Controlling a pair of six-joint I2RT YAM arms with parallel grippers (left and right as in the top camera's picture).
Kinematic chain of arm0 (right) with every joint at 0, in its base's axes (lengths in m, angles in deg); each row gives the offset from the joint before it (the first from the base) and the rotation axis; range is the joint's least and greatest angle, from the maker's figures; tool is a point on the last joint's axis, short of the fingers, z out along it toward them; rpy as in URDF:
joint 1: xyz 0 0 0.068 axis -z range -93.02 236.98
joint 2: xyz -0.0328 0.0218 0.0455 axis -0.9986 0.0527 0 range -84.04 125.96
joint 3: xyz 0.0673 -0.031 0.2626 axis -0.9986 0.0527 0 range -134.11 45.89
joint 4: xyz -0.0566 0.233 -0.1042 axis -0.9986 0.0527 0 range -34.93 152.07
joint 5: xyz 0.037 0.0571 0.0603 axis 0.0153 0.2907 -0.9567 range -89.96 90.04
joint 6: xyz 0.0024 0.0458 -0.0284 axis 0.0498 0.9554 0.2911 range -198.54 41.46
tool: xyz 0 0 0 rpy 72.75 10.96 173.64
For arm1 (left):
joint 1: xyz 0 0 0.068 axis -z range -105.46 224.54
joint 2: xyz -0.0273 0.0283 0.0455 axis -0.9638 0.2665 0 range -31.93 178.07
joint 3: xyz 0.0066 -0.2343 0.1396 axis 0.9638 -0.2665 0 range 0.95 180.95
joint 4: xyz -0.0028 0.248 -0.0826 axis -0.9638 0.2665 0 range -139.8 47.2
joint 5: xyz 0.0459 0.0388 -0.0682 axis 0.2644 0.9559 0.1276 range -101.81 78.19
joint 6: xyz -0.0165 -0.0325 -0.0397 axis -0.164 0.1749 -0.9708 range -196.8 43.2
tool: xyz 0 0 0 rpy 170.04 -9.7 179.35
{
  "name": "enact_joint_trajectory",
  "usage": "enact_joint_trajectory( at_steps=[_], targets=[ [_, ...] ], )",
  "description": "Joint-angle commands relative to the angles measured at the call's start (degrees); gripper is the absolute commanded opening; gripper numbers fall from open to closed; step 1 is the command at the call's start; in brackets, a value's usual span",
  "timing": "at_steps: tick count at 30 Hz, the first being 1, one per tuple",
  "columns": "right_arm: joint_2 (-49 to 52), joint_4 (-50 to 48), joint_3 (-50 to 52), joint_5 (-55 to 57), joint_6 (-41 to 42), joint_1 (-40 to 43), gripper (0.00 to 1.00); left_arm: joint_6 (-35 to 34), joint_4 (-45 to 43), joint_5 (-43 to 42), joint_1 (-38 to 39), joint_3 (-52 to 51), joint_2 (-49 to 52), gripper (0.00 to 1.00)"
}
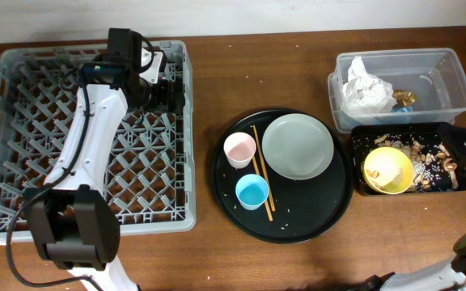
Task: Sort waste into correct bins and load items into the dishwasher rack
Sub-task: 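Tip and shake the yellow bowl to empty rice onto the black tray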
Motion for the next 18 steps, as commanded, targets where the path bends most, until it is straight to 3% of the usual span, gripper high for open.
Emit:
enact_joint_trajectory(
  at_steps=[1, 4, 6, 11, 14, 18],
  targets=[
    [0.17, 1.44, 0.35, 17.40, 0.28, -5.44, 0.24, 0.04, -0.11, 0.02, -0.35, 0.90, -1.31, 0.99],
    [-0.96, 5.64, -5.18, 33.64, 2.60, -14.88, 0.32, 0.07, -0.11, 0.02, -0.35, 0.90, -1.31, 0.99],
    [-0.96, 11.17, -10.82, 45.68, 5.46, -21.59, 0.32, 0.07, -0.11, 0.02, -0.35, 0.90, -1.31, 0.99],
    [-0.37, 11.50, -12.98, 85.42, 33.75, -47.01, 0.38, 0.07, -0.11, 0.02, -0.35, 0.90, -1.31, 0.99],
    [2.01, 11.89, -12.98, 88.54, 37.68, -50.93, 0.41, 0.04, -0.11, 0.02, -0.35, 0.90, -1.31, 0.99],
    [5.25, 11.78, -10.99, 88.74, 37.35, -48.61, 0.41, 0.07, -0.11, 0.02, -0.35, 0.90, -1.31, 0.99]
  ],
)
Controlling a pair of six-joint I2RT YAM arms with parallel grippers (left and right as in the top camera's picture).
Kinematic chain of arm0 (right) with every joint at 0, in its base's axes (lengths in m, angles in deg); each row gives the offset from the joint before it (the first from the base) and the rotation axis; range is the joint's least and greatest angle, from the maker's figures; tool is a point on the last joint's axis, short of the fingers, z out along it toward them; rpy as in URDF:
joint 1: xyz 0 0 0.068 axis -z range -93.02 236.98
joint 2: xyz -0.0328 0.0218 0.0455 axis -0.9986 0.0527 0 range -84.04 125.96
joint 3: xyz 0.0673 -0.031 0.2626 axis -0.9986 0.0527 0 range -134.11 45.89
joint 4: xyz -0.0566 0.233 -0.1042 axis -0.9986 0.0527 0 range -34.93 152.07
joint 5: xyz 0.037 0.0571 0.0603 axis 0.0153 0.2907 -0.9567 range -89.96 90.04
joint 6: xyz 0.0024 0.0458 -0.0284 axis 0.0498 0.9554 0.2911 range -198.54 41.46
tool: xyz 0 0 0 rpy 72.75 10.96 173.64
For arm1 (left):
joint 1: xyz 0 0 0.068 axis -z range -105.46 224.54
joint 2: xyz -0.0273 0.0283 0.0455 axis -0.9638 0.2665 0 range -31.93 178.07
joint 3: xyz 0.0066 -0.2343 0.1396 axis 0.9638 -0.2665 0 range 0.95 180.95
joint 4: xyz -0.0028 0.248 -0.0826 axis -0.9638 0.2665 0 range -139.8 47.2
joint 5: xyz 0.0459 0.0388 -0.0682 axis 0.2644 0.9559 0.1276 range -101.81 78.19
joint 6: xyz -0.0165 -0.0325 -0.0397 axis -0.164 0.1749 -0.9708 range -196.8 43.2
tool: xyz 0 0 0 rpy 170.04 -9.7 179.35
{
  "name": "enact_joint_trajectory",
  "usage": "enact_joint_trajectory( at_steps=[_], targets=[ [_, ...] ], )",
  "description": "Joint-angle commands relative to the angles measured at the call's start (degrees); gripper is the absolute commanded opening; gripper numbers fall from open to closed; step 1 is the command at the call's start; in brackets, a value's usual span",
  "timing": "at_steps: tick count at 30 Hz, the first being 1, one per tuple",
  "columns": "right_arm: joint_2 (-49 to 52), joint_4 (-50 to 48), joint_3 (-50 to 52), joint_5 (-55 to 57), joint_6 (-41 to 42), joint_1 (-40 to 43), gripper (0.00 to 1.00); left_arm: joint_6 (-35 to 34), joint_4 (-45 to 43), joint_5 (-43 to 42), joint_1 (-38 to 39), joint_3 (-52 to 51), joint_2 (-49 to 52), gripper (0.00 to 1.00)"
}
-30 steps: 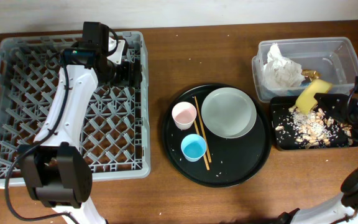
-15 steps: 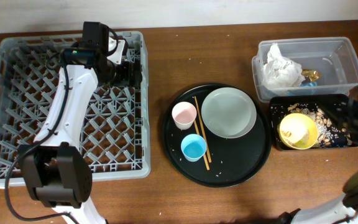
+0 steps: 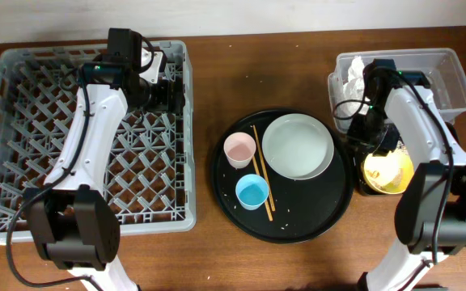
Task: Sort waste into correct bins and load items into the dishwasher rack
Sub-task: 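Tip and shake the yellow bowl to empty rice onto the black tray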
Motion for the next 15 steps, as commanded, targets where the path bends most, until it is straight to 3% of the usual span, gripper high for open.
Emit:
enact_joint_trajectory(
  at_steps=[1, 4, 7, 10, 15],
  targets=[
    [1.42, -2.67, 2.51, 1.97, 1.22, 0.76, 0.41, 0.04, -0.13, 0.02, -0.35, 0.90, -1.31, 0.99],
    [3.37, -6.97, 6.49, 1.95, 1.25, 2.45, 0.40, 0.07, -0.13, 0.02, -0.35, 0.90, -1.31, 0.99],
    [3.69, -8.00, 7.91, 1.88, 1.25, 4.52, 0.04, 0.07, -0.13, 0.02, -0.35, 0.90, -1.31, 0.99],
    [3.69, -7.98, 7.91, 1.38, 1.22, 4.55, 0.04, 0.04, -0.13, 0.02, -0.35, 0.90, -1.31, 0.99],
    [-3.06, -1.11, -0.90, -17.29, -11.72, 10.12, 0.04, 0.07, -0.13, 0.02, -0.35, 0.90, -1.31, 0.99]
  ],
)
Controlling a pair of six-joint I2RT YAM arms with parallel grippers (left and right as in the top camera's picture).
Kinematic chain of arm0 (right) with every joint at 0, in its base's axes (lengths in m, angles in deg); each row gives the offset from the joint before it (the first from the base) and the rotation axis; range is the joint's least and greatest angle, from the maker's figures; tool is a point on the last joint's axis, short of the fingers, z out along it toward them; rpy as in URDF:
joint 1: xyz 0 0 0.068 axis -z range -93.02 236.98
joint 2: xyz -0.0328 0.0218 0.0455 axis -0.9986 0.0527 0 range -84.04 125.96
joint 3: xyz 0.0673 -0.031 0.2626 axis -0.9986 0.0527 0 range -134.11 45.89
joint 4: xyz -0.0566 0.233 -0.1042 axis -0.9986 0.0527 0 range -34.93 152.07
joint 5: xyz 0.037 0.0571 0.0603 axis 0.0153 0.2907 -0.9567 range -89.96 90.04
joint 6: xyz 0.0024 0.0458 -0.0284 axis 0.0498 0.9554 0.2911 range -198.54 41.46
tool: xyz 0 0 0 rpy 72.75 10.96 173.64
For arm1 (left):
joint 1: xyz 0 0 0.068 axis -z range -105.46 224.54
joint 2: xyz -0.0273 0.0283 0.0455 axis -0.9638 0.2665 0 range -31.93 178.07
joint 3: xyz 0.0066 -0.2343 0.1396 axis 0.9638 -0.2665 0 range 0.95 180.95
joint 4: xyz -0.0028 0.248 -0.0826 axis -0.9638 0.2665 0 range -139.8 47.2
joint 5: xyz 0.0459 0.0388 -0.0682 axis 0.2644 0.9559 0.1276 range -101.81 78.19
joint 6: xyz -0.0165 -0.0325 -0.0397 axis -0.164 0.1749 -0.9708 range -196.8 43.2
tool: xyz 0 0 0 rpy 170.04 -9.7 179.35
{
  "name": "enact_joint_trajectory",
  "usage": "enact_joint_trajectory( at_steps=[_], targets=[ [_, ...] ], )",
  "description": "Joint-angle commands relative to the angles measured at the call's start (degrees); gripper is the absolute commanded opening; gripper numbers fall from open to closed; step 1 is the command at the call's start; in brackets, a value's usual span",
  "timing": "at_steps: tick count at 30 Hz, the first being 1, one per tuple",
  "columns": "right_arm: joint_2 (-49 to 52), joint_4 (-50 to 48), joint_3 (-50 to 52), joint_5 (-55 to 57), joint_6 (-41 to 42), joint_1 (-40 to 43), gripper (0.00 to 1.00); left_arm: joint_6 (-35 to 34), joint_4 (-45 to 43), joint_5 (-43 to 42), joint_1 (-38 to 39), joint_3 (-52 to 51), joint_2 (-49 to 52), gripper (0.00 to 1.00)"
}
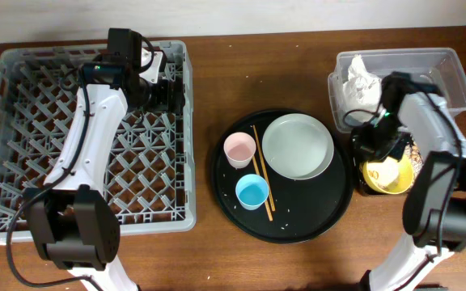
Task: Sort waste into correct bins and load items into the dishwasher rack
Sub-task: 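Tip and shake the yellow bowl to empty rice onto the black tray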
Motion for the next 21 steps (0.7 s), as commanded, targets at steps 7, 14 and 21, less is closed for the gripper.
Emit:
enact_joint_trajectory(
  at_steps=[7, 14, 21],
  targets=[
    [-10.10, 10.82, -8.59, -50.16, -37.99, 23.52, 0.04, 0.04, -0.13, 0.02, -0.35, 0.90, -1.31, 0.99],
    [-4.74, 13.09, -7.69, -69.31, -60.87, 30.05, 0.04, 0.07, -0.13, 0.02, -0.35, 0.90, -1.31, 0.99],
    [1.38, 13.07, -1.97, -75.47, -73.22, 30.12, 0.04, 0.04, -0.13, 0.02, -0.35, 0.90, -1.31, 0.99]
  ],
)
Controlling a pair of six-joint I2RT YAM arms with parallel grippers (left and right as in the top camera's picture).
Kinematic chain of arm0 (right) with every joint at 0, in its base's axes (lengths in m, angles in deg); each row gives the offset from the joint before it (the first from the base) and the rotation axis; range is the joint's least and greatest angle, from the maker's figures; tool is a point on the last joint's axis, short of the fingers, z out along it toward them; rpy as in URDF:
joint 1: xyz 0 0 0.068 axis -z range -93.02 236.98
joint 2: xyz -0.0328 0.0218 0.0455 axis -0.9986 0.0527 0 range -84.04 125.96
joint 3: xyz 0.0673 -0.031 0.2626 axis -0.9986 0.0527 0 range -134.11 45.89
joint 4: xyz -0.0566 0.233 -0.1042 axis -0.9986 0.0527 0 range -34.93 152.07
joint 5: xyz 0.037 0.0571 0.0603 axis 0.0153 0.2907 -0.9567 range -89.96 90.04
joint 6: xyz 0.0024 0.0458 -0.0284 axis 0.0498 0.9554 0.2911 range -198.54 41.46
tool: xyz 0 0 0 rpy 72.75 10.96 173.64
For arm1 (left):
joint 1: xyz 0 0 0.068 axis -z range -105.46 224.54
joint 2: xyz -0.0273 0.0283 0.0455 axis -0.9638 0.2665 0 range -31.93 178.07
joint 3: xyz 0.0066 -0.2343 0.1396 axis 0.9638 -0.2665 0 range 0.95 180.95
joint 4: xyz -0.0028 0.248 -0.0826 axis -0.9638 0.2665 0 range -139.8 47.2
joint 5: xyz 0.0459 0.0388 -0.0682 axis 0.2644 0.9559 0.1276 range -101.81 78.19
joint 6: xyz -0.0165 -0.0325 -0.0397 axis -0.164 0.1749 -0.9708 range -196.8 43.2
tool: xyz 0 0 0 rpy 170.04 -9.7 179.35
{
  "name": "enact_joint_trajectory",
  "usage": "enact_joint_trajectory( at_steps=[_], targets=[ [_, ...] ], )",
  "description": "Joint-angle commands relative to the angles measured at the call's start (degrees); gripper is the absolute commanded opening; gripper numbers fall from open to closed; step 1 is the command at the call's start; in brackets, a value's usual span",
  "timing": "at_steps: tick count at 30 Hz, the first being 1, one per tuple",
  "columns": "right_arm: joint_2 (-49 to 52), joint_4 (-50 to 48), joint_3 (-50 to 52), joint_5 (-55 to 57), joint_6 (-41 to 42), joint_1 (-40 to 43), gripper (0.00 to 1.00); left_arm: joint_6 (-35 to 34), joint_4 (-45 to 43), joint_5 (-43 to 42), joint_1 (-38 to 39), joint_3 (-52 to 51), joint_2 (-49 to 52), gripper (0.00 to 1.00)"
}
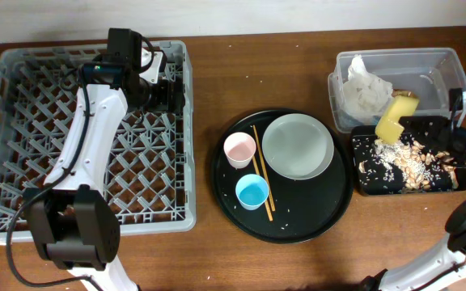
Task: Sort waste into correct bins and load items into the dishwasher rack
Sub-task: 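Tip and shake the yellow bowl to empty rice onto the black tray, then set the empty yellow bowl back on the round tray with the right gripper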
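Observation:
A yellow bowl is tipped on its side over the back edge of the black bin, which holds scattered rice and scraps. My right gripper reaches in from the right and seems shut on the bowl's rim, though its dark fingers blend into the bin. The clear bin behind holds crumpled tissue. The round black tray carries a pale green plate, a pink cup, a blue cup and chopsticks. My left gripper hangs over the far right corner of the grey dishwasher rack; how its jaws stand is unclear.
The rack fills the left third of the wooden table, with the left arm stretched along it. The two bins stand close together at the right edge. Crumbs dot the wood between the rack and the tray.
The yellow bowl stood upright in the black bin under my right arm. Now it is raised and tipped at the bin's back edge, rice lies where it stood, and the arm reaches from the right.
First the bowl sat with food in the black bin and my right arm was off at the right edge. Then the arm was over the bins, then down at the bowl. Now the bowl is lifted and tipped. The left arm has stayed at the rack corner.

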Motion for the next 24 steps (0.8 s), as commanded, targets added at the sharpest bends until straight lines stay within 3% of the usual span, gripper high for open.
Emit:
enact_joint_trajectory(
  at_steps=[1, 9, 10, 17, 20, 24],
  targets=[
    [0.31, 0.68, 1.09, -3.21, -3.82, -0.04, 0.04, 0.07, -0.13, 0.02, -0.35, 0.90, -1.31, 0.99],
    [0.31, 15.34, 1.09, -4.11, -4.17, 5.38, 0.04, 0.07, -0.13, 0.02, -0.35, 0.90, -1.31, 0.99],
    [0.31, 17.11, 1.09, -3.78, -7.30, 6.99, 0.04, 0.07, -0.13, 0.02, -0.35, 0.90, -1.31, 0.99],
    [0.31, 17.18, 1.09, -1.27, -7.45, 9.11, 0.04, 0.07, -0.13, 0.02, -0.35, 0.90, -1.31, 0.99],
    [-0.70, 17.20, 1.09, -1.22, -5.66, 6.40, 0.05, 0.07, -0.13, 0.02, -0.35, 0.90, -1.31, 0.99],
    [-7.41, 17.18, 1.03, 4.11, -2.99, -5.44, 0.04, 0.07, -0.13, 0.02, -0.35, 0.90, -1.31, 0.99]
  ],
)
